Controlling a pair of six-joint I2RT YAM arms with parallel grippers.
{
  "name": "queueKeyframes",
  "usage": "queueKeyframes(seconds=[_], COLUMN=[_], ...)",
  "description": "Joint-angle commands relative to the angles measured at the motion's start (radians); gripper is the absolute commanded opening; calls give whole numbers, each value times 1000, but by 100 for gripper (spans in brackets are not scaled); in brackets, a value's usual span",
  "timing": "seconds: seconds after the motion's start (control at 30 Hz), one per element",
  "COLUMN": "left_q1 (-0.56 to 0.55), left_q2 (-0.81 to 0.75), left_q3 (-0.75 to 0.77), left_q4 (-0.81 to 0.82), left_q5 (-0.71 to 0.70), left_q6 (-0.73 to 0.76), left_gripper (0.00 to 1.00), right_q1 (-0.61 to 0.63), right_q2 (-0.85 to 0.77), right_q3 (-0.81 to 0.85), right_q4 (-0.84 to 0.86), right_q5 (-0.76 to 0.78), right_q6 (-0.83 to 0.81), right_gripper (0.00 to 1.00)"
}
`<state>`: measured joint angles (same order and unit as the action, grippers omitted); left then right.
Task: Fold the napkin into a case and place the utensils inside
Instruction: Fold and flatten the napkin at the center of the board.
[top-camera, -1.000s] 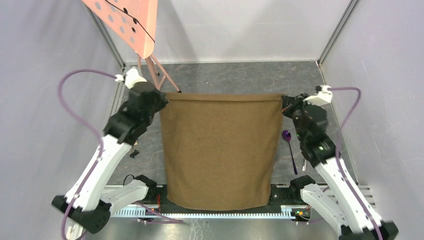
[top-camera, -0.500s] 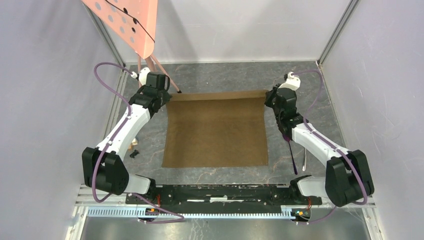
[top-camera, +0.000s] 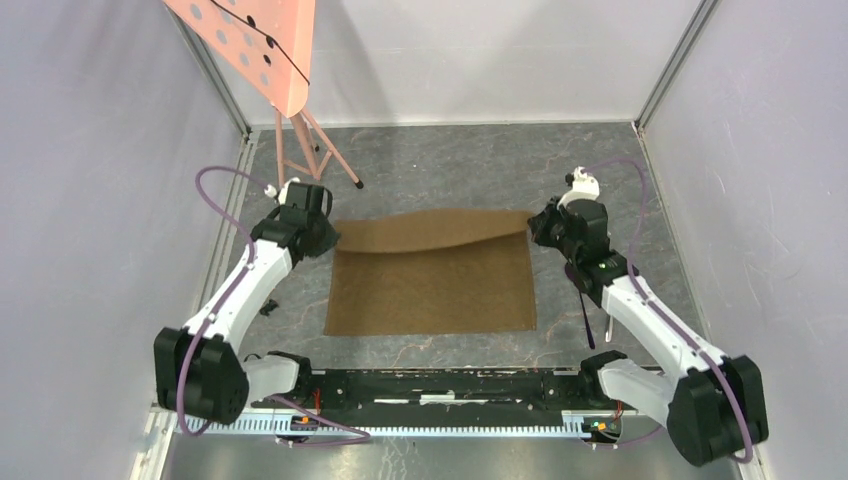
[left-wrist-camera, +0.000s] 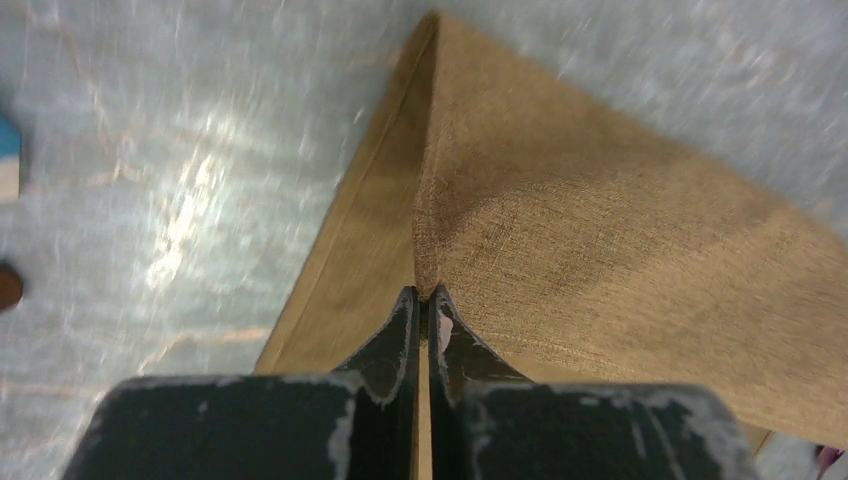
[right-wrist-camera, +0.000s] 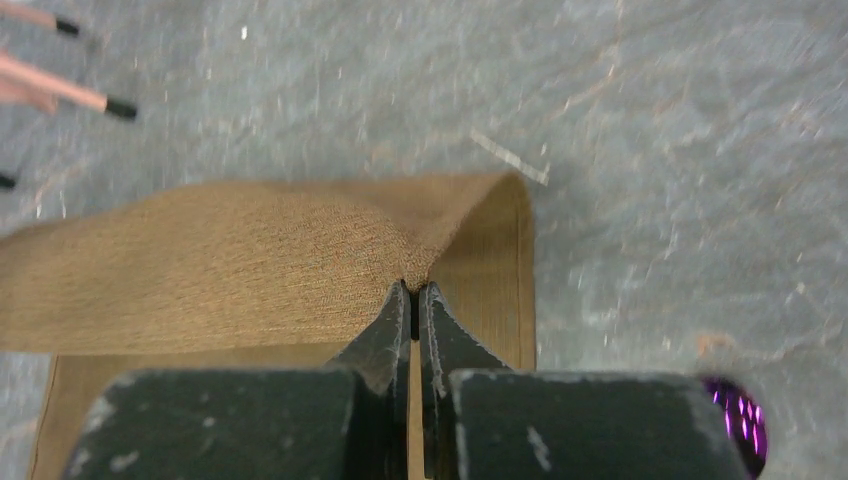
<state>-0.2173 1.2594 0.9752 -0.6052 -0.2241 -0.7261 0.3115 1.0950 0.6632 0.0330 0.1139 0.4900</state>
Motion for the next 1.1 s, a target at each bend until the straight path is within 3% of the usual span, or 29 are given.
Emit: queueKeyframes(seconds=[0.0,0.13,0.37,0.77,1.07], left_q1=[6,6,5,6,6], left_q2=[-143,-221,-221,-193,-213], left_q3=[-115,-205,-302,-313,-362], left_q4=[-92,-154,-268,-372,-351], left_q5=[102,136,153,98,132], left_q6=[3,-52,-163,-235,-279], left_gripper=[2,2,2,2,2], right_q1=[-5,-4,-3,-3,-4], right_q2=[-97,-195,-323,-386,-423], right_q3=[-87,-167,-249,-277,-320], right_q4=[-190,-293,-403,-497,-523], right_q5=[-162,-254,-325,-365,-371], right_q6=[-19,-9,-5,-33,-15], right_gripper=[0,0,0,0,0])
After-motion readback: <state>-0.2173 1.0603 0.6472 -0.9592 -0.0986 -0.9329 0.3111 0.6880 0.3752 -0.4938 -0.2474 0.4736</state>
